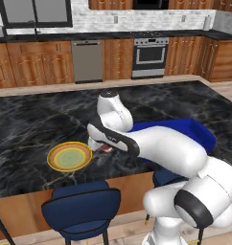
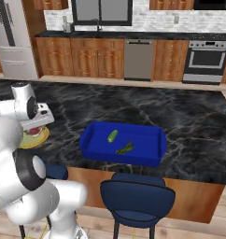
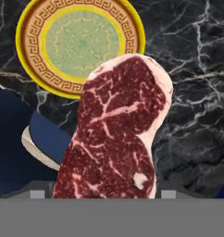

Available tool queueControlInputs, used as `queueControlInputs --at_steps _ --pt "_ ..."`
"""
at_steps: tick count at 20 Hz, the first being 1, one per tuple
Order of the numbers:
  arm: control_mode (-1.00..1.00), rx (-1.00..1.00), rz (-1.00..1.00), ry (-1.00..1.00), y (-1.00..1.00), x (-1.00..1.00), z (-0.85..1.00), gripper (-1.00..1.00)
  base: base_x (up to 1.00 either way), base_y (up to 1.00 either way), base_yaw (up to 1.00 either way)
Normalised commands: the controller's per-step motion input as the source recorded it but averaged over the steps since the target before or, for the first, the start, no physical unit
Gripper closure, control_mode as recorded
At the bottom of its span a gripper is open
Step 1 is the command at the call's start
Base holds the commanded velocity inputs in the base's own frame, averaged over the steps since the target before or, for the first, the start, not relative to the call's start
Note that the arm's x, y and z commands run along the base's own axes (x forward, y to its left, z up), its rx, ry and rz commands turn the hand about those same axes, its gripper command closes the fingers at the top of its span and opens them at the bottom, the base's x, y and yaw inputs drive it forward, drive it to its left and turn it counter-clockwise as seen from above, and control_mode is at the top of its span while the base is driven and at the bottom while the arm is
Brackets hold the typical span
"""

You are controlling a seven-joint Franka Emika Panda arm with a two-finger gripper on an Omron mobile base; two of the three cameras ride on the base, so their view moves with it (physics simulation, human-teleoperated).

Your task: Create a steak meal by picking up the steak and asparagus from the tray and placing them on the plate. Leave the cucumber on the tray.

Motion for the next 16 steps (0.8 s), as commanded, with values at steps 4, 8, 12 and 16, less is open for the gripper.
queueControlInputs --at_steps 4,8,12,16 --pt "-1.00 -0.11 0.08 0.06 1.00 0.16 -0.55 1.00 0.00 0.00 0.00" --pt "-1.00 -0.05 0.03 0.03 0.83 0.39 -0.47 1.00 0.00 0.00 0.00" --pt "-1.00 -0.04 0.00 0.05 0.74 0.52 -0.33 1.00 0.00 0.00 0.00" --pt "-1.00 -0.04 0.00 0.08 0.50 0.52 -0.42 1.00 0.00 0.00 0.00"
